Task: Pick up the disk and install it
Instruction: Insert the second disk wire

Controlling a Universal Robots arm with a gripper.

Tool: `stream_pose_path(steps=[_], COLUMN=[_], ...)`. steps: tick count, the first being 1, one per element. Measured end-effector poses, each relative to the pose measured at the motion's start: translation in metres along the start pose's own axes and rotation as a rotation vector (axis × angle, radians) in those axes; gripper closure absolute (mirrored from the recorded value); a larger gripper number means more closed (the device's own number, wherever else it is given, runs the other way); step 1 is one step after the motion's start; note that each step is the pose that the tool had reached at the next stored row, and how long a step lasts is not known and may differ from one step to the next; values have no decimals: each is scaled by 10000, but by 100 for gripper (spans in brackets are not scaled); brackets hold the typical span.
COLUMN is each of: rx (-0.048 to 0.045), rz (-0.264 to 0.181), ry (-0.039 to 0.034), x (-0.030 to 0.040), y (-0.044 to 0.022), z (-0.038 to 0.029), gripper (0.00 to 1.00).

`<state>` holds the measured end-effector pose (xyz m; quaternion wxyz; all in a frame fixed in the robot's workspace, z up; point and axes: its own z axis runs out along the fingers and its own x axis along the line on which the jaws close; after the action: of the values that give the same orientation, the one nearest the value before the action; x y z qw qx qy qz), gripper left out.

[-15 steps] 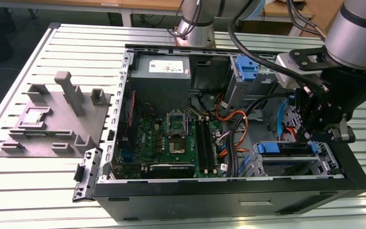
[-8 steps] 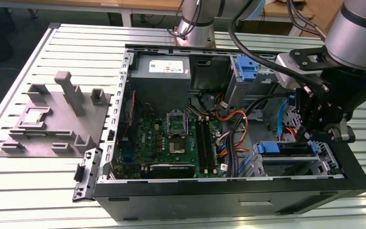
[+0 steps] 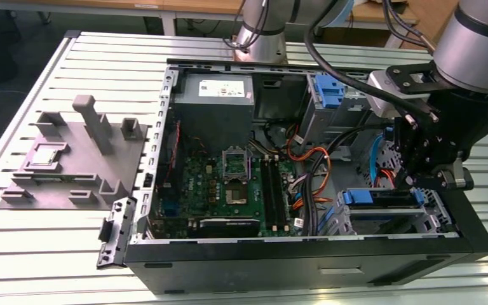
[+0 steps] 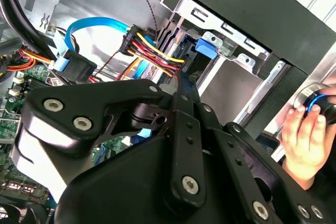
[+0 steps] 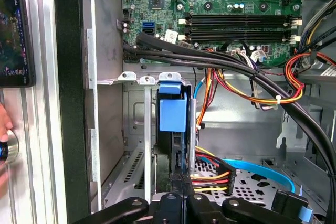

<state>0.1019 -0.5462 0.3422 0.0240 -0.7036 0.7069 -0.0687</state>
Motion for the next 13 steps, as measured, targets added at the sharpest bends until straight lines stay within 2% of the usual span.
stream_pose_path(steps=[3,4,5,6,9,13], rx=[-5,-25,-71,-145,-421,-445], rz=[0,-3,-1,0,-13,-14], ry=[0,-6,-44,-75,-90,-91], x=[0,0,1,0,0,0], y=[0,-2,-2,-1,-1,0], z=[0,-1,0,1,0,0], gripper=[90,90,90,90,90,90])
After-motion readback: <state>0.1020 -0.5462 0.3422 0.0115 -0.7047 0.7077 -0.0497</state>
